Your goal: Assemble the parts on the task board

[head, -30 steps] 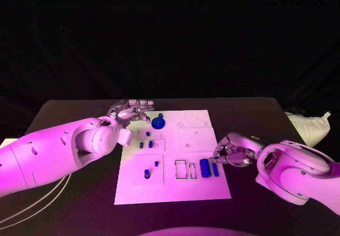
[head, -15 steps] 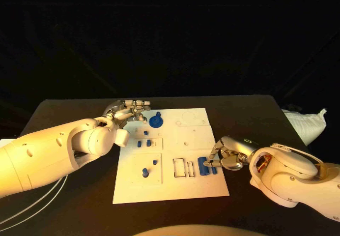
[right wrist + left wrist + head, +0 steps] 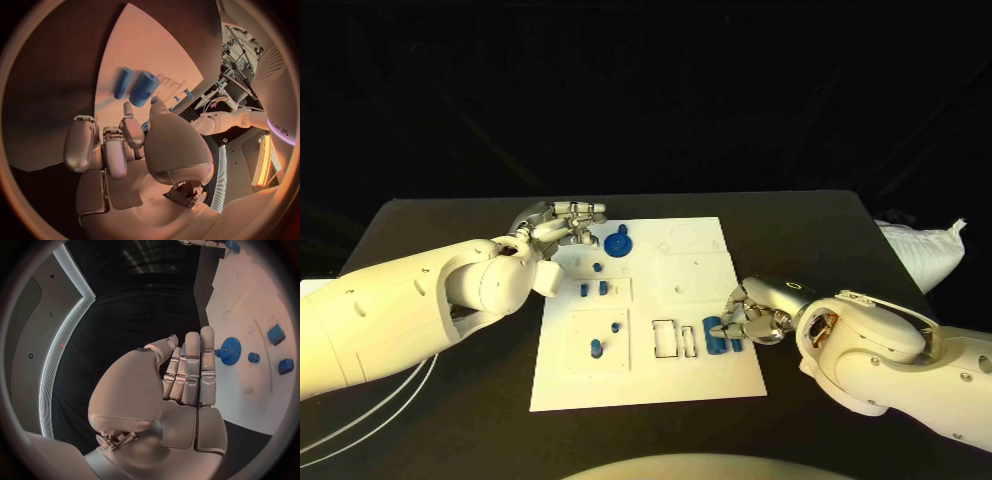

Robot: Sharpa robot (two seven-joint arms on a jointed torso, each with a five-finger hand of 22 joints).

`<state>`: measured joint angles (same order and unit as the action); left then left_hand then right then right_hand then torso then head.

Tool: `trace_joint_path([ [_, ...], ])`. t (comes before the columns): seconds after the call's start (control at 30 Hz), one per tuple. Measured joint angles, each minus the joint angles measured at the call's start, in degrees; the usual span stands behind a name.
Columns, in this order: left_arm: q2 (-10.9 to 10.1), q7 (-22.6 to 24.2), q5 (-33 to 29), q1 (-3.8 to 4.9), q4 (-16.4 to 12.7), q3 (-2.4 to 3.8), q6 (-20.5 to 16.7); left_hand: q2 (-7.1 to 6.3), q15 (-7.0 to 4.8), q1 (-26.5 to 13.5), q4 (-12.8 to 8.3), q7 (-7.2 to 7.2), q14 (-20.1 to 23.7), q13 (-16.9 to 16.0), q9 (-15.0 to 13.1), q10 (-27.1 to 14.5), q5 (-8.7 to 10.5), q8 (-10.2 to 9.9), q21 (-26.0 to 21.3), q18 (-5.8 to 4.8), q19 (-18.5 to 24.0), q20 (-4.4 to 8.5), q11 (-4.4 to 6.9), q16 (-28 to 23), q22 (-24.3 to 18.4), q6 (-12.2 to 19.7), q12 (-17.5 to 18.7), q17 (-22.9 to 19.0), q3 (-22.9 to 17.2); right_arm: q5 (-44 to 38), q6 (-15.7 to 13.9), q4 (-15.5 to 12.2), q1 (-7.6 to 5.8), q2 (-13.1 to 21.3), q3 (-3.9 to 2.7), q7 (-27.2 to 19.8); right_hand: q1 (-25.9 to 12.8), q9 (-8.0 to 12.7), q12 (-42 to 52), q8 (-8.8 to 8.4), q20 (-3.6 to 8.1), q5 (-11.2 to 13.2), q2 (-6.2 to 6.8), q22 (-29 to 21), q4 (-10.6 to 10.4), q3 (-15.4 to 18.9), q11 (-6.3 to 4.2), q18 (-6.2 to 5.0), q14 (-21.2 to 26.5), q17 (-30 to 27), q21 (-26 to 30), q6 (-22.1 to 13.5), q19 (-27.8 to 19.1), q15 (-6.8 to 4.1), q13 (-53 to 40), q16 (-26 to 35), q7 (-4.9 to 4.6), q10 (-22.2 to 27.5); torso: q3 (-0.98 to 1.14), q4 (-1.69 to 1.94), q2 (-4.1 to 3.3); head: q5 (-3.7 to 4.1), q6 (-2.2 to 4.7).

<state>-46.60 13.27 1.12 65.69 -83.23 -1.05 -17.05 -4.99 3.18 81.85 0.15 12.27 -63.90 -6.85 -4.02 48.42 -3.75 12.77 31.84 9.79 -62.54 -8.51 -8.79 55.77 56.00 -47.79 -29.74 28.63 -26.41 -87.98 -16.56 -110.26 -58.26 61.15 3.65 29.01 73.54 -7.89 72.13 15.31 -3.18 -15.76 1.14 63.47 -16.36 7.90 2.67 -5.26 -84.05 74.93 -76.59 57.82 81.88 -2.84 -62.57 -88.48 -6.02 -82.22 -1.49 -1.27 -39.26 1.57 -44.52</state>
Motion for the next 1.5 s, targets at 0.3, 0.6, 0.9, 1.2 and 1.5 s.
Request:
trace_joint_path([
  [0.3,-0.21,-0.01,0.00,-0.04,-0.03,0.00,0.05,0.00,0.00,0.00,0.00,0.00,0.00,0.00,0.00,0.00,0.00,0.00,0.00,-0.01,0.00,0.00,0.00,0.00,0.00,0.00,0.00,0.00,0.00,-0.57,1.86,0.81,1.11,-2.16,0.00,1.06,0.01,-0.15,0.01,0.44,-0.01,0.00,-0.01,0.37,-0.10,0.40,0.00,0.00,-0.08,-0.01,-0.21,0.00,-0.01,0.08,0.00,-0.12,0.00,0.00,-0.03,-0.03,-0.04,-0.06,-0.52],
  [0.6,-0.29,-0.04,0.00,-0.05,-0.06,0.00,0.21,0.31,0.21,-0.30,0.17,0.00,0.21,0.07,0.00,0.00,0.00,0.22,0.00,0.00,0.00,0.00,0.00,0.00,-0.13,0.00,0.00,-0.05,0.17,-0.67,2.99,1.50,1.42,-3.25,-0.20,1.34,-0.18,-0.54,0.05,1.10,-0.01,0.01,-1.12,0.72,-0.32,0.95,-0.02,0.00,-0.08,-0.01,-0.44,0.01,-0.01,0.09,-0.77,-0.22,0.00,0.01,-0.07,0.00,0.03,-0.07,-0.80],
  [0.9,-0.32,-0.04,0.00,-0.05,-0.07,0.00,0.52,0.30,0.21,-0.30,0.16,-0.22,0.20,0.07,0.00,-0.22,0.00,0.22,0.00,0.00,0.00,0.00,-0.22,0.00,-0.18,0.21,-0.39,-0.05,0.16,-0.88,2.02,1.76,1.57,-3.64,-0.18,1.65,0.46,-0.79,0.09,2.37,-0.01,-0.87,-2.77,1.33,-0.24,1.19,-0.07,-0.01,-0.07,-0.01,-1.06,0.60,-0.01,0.11,-2.73,-0.21,0.54,0.06,-0.07,-0.04,0.03,-0.31,-0.81],
  [1.2,-0.25,-0.06,0.00,-0.05,-0.03,0.00,0.67,0.30,0.20,-0.30,0.16,-0.21,0.20,0.07,0.00,-0.21,0.00,0.22,0.00,0.01,0.00,0.00,-0.21,0.00,-0.18,0.21,-0.39,-0.05,0.16,-0.27,-2.28,-0.48,1.58,-2.08,-0.16,1.60,1.36,-1.11,0.09,2.98,0.13,-1.91,-3.66,1.93,-0.24,1.19,-0.16,-0.01,0.22,-0.02,-1.33,0.96,0.13,-0.02,-4.19,-0.44,0.94,0.16,-0.04,-0.08,0.03,-0.47,-0.82],
  [1.5,-0.01,-0.08,0.00,-0.11,0.07,0.00,0.75,0.30,0.20,-0.30,0.16,-0.21,0.20,0.06,0.00,-0.21,0.00,0.22,0.00,0.00,0.00,0.00,-0.21,0.00,-0.18,0.20,-0.39,-0.04,0.16,3.46,-5.92,-2.24,0.76,-2.46,-0.38,0.79,0.83,-1.37,0.09,3.31,0.20,-2.36,-5.23,2.23,-0.31,1.27,-0.17,-0.01,0.02,-0.02,-1.71,1.17,0.20,-0.24,-6.64,-0.44,1.14,0.18,-0.05,0.03,0.07,-0.62,-0.76],
])
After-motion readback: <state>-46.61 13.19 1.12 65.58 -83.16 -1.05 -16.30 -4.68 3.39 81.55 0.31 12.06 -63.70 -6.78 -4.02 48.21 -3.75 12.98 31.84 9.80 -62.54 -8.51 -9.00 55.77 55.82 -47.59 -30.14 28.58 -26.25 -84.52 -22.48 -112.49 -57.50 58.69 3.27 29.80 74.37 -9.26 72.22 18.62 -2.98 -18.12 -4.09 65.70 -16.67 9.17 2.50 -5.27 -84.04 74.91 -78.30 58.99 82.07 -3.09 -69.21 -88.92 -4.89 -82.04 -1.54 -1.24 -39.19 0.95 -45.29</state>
